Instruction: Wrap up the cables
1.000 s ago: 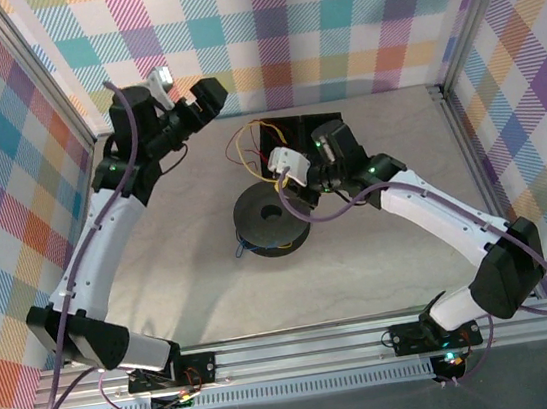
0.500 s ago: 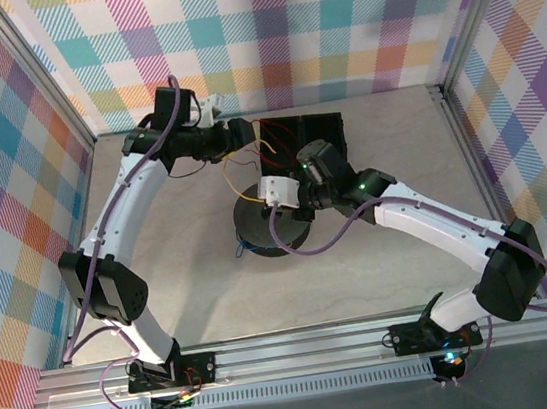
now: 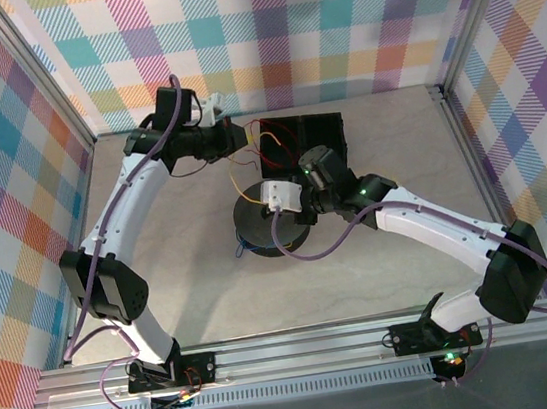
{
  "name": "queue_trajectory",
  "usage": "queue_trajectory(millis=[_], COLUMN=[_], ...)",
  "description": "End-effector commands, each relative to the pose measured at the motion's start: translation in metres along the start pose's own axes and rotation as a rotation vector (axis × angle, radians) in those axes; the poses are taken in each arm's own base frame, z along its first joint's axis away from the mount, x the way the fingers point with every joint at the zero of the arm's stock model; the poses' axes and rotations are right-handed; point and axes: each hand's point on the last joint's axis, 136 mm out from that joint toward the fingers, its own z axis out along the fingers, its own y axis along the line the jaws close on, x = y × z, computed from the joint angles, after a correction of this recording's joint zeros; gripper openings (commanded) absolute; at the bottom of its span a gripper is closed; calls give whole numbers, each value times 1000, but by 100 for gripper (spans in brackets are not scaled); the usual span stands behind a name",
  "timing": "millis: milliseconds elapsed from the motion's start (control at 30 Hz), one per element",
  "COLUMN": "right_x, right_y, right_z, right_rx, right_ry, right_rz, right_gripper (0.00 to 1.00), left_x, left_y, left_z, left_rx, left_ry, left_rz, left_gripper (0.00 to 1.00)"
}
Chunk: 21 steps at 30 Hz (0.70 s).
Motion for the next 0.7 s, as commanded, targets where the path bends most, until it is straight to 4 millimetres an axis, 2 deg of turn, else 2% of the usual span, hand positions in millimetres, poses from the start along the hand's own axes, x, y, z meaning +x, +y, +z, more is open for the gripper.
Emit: queue_trajectory(millis=[0,100,200,267,333,433,500,567,667], right_x=[-6,-7,-7,-5,-2,3,1,-6,-28], right_y=[-1,6,16,23,28,32,34,36,30], right_z=[-10,-12,-8,-3,0,1,-2,-8,-28], right_rx=[34,27,-4,-27,-41,-53,-70,-92,-111], right_ry=[-39,-80,-124,-142,-151,-160,-182,-212,-290], right_rz=[31,89,157,201,235,279,312,340,405], right_gripper=[0,0,0,0,0,0,1,29,43], left_x=[-19,-43,-62,-58,-48,-44,-45,-46,-42], left_y=[-7,-6,-9,-15,-25,-46,-55,-61,-66], left_z=[-18,-37,-68,-95,-110,-113,-107,-96,-75], left_rx=[32,64,190,271,294,343,374,388,396], left_ry=[-135,-360,-683,-934,-1090,-1154,-1158,-1126,-1074], left_rz=[-33,-100,-191,-211,-189,-148,-128,-107,-73], left_gripper=[0,0,0,0,0,0,0,0,0])
